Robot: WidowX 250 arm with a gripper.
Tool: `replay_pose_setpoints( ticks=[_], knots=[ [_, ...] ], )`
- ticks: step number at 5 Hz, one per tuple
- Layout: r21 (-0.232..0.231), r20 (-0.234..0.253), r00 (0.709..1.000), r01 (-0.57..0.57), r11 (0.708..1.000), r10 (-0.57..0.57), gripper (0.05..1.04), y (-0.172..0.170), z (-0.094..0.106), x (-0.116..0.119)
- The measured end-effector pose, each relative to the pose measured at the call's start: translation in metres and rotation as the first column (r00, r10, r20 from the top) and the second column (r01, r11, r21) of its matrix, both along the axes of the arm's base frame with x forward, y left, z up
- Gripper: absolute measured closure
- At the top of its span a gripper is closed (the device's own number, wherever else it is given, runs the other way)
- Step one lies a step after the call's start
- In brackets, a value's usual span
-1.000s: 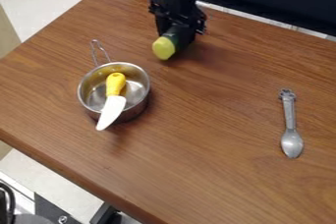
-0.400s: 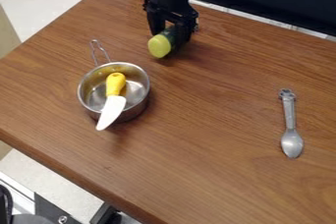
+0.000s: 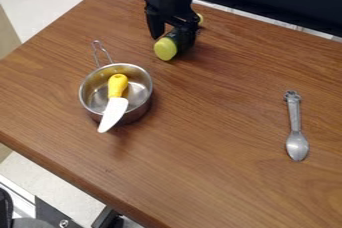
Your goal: Moved the yellow bottle above the stainless pot.
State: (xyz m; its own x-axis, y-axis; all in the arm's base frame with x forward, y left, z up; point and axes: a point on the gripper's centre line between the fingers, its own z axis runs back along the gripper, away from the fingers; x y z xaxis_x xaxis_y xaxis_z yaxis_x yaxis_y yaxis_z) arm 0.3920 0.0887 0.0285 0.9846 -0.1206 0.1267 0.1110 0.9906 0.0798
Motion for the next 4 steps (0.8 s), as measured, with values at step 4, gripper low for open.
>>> replay_pose_setpoints(
  ticks=[4],
  knots=[
    [-0.019,0.035,0.999,0.027,0.999,-0.026,0.084,-0.013,0.016,-0.006]
  ],
)
